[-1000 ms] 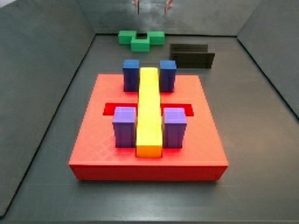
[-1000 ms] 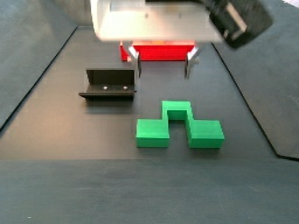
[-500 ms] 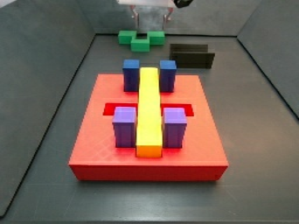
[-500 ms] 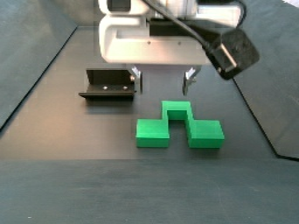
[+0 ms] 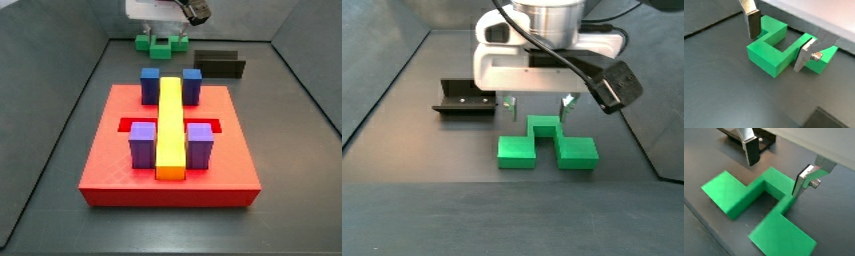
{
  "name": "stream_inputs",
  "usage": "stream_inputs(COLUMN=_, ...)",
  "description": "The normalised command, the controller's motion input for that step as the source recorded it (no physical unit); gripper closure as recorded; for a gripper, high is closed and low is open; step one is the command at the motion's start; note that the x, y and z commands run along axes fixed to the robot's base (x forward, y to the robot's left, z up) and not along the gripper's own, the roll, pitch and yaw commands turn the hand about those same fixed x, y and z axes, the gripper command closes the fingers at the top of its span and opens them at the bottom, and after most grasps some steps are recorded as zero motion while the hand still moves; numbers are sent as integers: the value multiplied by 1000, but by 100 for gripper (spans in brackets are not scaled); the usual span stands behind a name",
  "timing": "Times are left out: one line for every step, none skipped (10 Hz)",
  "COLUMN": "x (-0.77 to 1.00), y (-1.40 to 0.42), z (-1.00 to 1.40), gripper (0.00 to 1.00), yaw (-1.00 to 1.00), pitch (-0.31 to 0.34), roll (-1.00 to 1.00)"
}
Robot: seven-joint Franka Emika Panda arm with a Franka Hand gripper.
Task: Pick up the green object. Move up. Place the green object on the fixture. Regrasp the green object. Move to above the board. Insert the green object.
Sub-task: Pick up the green object.
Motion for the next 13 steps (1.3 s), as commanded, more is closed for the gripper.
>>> stream_inputs(x=-297, y=0, z=-34, gripper=0, yaw=-86, pitch=-43, roll=-11)
stream_inputs(x=-237, y=0, z=-63, gripper=0, yaw=-63, pitch=-44, roll=0)
stream_inputs(x=-177, y=0, z=-209, gripper=0, yaw=0, pitch=-56, roll=14)
stream_inputs(x=-157, y=0, z=-300, gripper=0, yaw=0, pitch=-61, roll=20)
stream_inputs(x=-149, y=0, z=-309, gripper=0, yaw=0, pitch=-57, roll=26)
stream_inputs(x=-120, y=0, z=-306, gripper=0, yaw=0, pitch=-57, roll=33)
stream_inputs(x=-43, y=0, z=-263, gripper=0, yaw=0, pitch=-50, roll=39)
stream_inputs(x=-31, y=0, z=-117, gripper=0, yaw=0, pitch=-27, roll=3)
stream_inputs(x=0, y=51, z=0, gripper=0, yaw=-11, pitch=0, roll=0)
stream_inputs(x=-23, y=129, z=0, gripper=0, yaw=-120, pitch=0, roll=-24)
stream_inputs(x=-31, y=106, z=0, gripper=0, yaw=-149, pitch=0, roll=-56)
stream_inputs(x=-6, y=80, z=0, gripper=0, yaw=-149, pitch=0, roll=-41)
stream_inputs(x=0, y=34, z=0, gripper=0, yaw=-160, pitch=0, roll=-6)
